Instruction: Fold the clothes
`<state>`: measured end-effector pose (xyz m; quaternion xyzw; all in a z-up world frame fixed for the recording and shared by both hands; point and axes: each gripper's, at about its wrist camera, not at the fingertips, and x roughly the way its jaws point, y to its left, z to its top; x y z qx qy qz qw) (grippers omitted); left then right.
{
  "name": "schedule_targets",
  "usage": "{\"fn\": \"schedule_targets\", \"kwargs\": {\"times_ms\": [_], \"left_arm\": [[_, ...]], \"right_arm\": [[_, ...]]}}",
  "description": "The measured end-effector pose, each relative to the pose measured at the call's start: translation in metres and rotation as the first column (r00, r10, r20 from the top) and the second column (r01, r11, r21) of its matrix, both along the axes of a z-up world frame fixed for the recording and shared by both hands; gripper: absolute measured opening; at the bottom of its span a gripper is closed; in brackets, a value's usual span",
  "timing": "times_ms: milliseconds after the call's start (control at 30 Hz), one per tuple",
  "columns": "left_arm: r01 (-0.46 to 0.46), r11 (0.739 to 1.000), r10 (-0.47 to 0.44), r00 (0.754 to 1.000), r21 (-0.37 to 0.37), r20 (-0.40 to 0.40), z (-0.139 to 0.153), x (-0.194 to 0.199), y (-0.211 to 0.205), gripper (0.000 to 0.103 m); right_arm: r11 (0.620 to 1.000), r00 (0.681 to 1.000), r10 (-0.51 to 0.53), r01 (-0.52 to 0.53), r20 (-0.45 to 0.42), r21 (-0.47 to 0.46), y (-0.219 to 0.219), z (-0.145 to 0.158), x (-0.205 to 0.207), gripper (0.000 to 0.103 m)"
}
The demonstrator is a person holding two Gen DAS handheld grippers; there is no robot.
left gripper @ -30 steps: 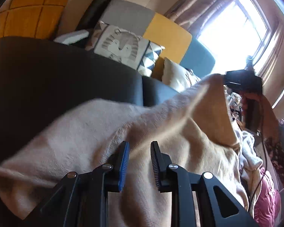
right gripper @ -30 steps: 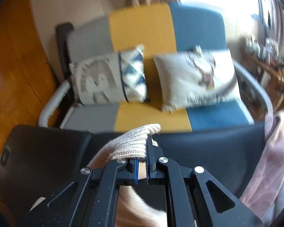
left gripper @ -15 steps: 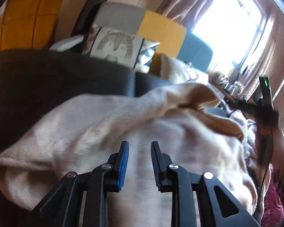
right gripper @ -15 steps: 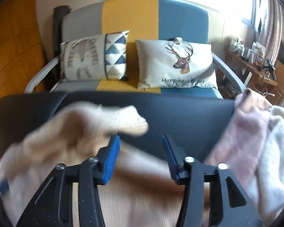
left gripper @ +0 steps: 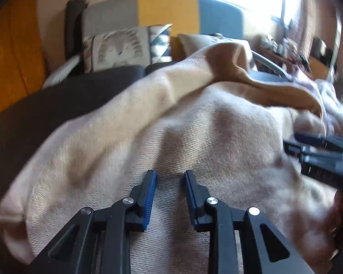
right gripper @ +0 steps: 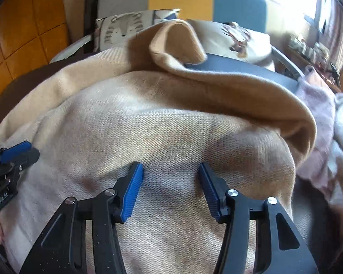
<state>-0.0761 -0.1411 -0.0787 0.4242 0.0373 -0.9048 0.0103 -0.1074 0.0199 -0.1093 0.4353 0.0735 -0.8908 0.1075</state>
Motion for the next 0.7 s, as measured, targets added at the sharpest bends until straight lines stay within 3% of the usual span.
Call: {"fn": "schedule_targets", "kwargs": {"times_ms": [33,133,233,267,367,400,467,567,633,700], "left_arm": [[-0.008,1.0,0.008,1.0,0.02,0.005,0.0,-0.002,-0.008,0.022],[0.0,0.982,-0.001,1.0,-0.186,-0.003,0.003,-0.013,-0.01,0.023],[0.03,0.94,-0.035,0.999,-0.34,-0.007,0.001,-0.024,-0.017,0.028],[0.028,0.931,-0.033,0.999,-0.365,-0.007,0.001,-0.026,-0.02,0.028],[-0.009,0.911,0.014,1.0,-0.412,0.009,0.002,-0.026,-0.032,0.028],[-0.048,0.921,0.054,0.999,-0.386,0.005,0.005,-0.021,-0.036,0.026],[-0.112,0.95,0.114,0.993,-0.293,-0.012,0.013,-0.007,-0.041,0.026],[-0.122,0.986,0.119,0.992,-0.112,-0.033,0.017,0.016,-0.039,0.026],[-0.124,0.991,0.123,0.992,-0.05,-0.023,0.014,0.025,-0.031,0.026],[-0.119,0.993,0.119,0.993,-0.008,-0.018,0.014,0.034,-0.026,0.026]], "right_arm": [[1.0,1.0,0.015,-0.015,-0.002,0.01,-0.01,0.001,-0.003,0.056],[0.999,0.999,0.029,-0.029,0.013,-0.025,-0.027,0.002,-0.015,0.056],[0.993,0.996,0.082,-0.078,0.039,-0.087,-0.047,0.003,-0.026,0.068],[0.987,0.991,0.126,-0.12,0.054,-0.104,-0.051,0.007,-0.026,0.073],[0.957,0.971,0.23,-0.212,0.07,-0.198,-0.049,0.024,-0.021,0.073],[0.941,0.979,0.203,-0.19,0.018,-0.278,-0.033,0.039,-0.013,0.073],[0.933,0.998,0.061,-0.07,-0.035,-0.353,0.009,0.057,-0.003,0.073],[0.913,0.99,-0.139,0.134,0.015,-0.385,0.066,0.058,-0.001,0.073],[0.886,0.968,-0.238,0.248,0.075,-0.392,0.101,0.051,-0.004,0.072],[0.876,0.956,-0.269,0.293,0.116,-0.383,0.116,0.042,-0.009,0.065]]}}
